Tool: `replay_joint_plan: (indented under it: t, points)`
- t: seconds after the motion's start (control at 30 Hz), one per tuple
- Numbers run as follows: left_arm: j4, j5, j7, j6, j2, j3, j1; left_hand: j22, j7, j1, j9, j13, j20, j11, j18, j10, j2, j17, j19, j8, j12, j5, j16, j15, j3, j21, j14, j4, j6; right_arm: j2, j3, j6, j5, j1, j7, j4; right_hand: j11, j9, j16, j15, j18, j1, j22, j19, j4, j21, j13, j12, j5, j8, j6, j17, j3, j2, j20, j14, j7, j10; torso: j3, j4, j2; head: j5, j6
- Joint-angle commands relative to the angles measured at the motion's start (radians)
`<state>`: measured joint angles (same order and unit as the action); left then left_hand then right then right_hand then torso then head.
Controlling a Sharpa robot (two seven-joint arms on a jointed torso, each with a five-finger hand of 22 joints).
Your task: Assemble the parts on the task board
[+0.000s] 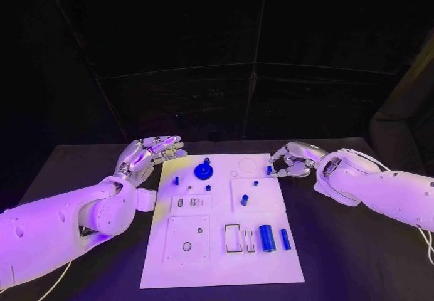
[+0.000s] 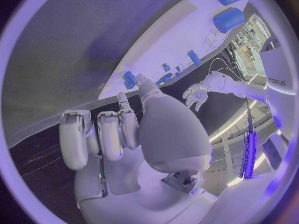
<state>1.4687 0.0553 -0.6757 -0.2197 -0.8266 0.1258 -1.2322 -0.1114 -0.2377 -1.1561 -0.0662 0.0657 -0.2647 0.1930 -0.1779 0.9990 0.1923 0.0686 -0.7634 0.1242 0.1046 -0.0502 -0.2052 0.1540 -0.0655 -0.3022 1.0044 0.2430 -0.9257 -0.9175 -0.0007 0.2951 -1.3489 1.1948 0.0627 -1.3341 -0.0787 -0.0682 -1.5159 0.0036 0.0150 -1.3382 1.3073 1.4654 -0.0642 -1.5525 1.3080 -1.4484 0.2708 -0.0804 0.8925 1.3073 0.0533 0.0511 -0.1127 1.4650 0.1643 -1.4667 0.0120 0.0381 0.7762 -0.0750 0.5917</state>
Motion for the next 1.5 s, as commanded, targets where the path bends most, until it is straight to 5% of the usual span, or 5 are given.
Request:
replay_joint_plan:
  t: [0.03,0.3,1.5]
  points:
    - [0.000,-0.007,-0.019,0.006,0.002,-0.001,-0.001,0.001,-0.009,-0.004,-0.001,0.001,-0.005,-0.001,-0.006,0.006,0.003,-0.001,-0.002,-0.001,-0.003,-0.001,0.004,0.000,-0.001,0.005,0.007,0.006,-0.006,0.006,0.001,-0.004,-0.009,0.001,0.007,0.006,0.004,-0.002,0.005,-0.006,-0.002,-0.004,0.214,0.066,0.006,0.003,0.171,-0.004,-0.008,-0.002,0.003,0.111,0.000,-0.011,0.002,0.073,-0.002,-0.047,0.0002,0.0005,0.000,-0.001,0.002]
    - [0.000,-0.006,-0.022,0.004,0.002,-0.001,-0.001,0.002,-0.009,-0.002,-0.001,0.001,-0.005,0.000,-0.006,0.006,0.003,0.000,-0.002,-0.002,-0.003,-0.001,0.005,0.000,-0.002,0.005,0.007,0.006,-0.006,0.024,0.001,-0.010,0.003,-0.006,0.007,0.025,0.003,-0.004,0.004,-0.007,-0.003,-0.020,0.219,0.070,0.021,0.001,0.176,-0.011,-0.045,-0.013,0.027,0.116,0.012,-0.038,0.003,0.075,-0.001,-0.051,0.0011,0.0005,0.000,-0.004,0.006]
    - [0.000,-0.006,-0.016,0.010,0.002,-0.001,-0.001,0.003,-0.010,0.001,0.000,0.000,-0.005,0.000,-0.006,0.005,0.004,0.000,-0.003,-0.003,-0.005,-0.001,0.006,0.000,-0.003,0.006,0.008,0.004,-0.005,0.049,0.001,-0.011,0.034,-0.019,0.002,0.045,0.008,-0.008,0.001,-0.013,-0.005,-0.015,0.224,0.074,0.033,-0.001,0.187,-0.024,-0.068,-0.036,0.087,0.123,0.020,-0.059,0.007,0.077,-0.007,-0.058,-0.0004,-0.0003,-0.001,-0.010,0.013]
